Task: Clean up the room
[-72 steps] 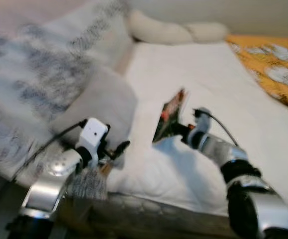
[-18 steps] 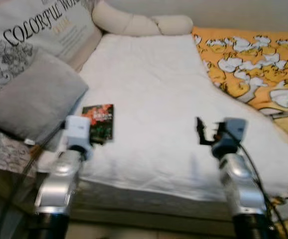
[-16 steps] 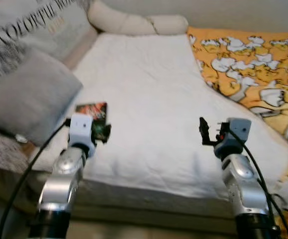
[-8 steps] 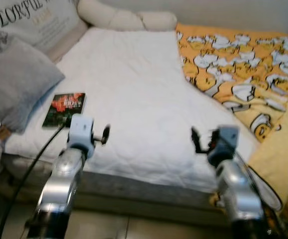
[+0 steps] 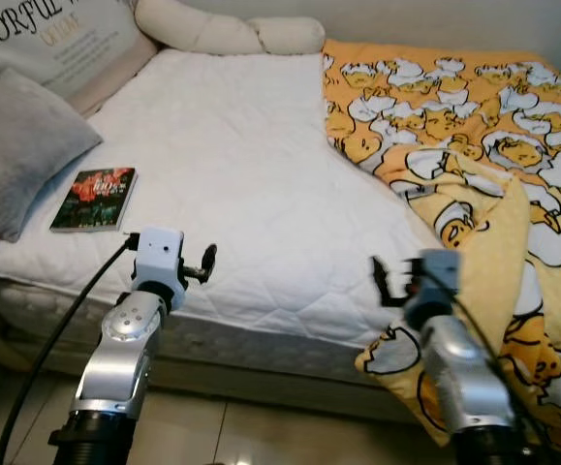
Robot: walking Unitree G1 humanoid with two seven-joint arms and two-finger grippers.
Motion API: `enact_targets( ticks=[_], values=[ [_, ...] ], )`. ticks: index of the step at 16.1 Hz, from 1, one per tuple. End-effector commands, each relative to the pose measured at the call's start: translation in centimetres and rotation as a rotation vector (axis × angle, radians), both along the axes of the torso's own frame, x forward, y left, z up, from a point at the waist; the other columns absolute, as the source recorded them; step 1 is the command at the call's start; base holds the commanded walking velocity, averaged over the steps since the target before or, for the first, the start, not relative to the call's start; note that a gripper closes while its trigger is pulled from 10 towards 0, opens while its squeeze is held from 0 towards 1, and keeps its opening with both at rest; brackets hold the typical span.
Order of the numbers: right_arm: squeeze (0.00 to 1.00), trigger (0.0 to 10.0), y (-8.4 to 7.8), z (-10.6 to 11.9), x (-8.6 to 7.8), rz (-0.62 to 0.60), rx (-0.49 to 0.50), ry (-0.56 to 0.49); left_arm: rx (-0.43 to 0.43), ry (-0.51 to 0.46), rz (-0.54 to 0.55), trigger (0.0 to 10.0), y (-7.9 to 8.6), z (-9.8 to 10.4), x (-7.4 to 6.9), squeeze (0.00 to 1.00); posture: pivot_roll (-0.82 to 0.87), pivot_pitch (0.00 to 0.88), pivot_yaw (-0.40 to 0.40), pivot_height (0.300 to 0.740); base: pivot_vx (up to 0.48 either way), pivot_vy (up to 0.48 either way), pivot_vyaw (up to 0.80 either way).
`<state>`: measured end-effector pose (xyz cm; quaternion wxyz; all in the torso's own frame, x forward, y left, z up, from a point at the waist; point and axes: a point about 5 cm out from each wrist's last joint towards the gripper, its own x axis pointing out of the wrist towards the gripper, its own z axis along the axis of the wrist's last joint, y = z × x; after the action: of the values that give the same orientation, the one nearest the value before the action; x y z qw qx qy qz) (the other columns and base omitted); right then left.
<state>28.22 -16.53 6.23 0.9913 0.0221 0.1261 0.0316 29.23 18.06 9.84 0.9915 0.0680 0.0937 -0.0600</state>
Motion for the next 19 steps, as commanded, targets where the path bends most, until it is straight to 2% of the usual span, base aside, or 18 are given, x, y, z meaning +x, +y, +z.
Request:
enact_targets(
  ticks=[1, 7, 16, 19],
  values=[
    [0.0, 10.0, -0.06, 0.12, 0.16, -0.001, -0.021, 0.008, 0.004, -0.022, 0.001, 10.0, 0.3, 0.42, 0.18, 0.11, -0.05, 0.0, 0.018, 0.74, 0.0, 0.0, 0.0],
    [0.0, 10.0, -0.41, 0.04, 0.25, -0.019, -0.018, 0.032, -0.024, -0.025, -0.026, 10.0, 0.21, 0.52, 0.1, 0.11, -0.05, 0.0, 0.02, 0.74, 0.0, 0.0, 0.0],
    [0.0, 10.0, -0.11, 0.0, 0.27, -0.008, -0.028, 0.042, -0.038, -0.01, -0.041, 10.0, 0.31, 0.4, -0.05, 0.13, -0.05, 0.0, 0.024, 0.74, 0.274, 0.0, -0.8],
    [0.0, 10.0, 0.06, 0.14, 0.3, 0.013, -0.044, 0.033, -0.038, -0.006, -0.042, 10.0, 0.28, 0.32, -0.07, 0.12, -0.05, 0.0, 0.024, 0.74, 0.287, 0.0, 0.0]
  ],
)
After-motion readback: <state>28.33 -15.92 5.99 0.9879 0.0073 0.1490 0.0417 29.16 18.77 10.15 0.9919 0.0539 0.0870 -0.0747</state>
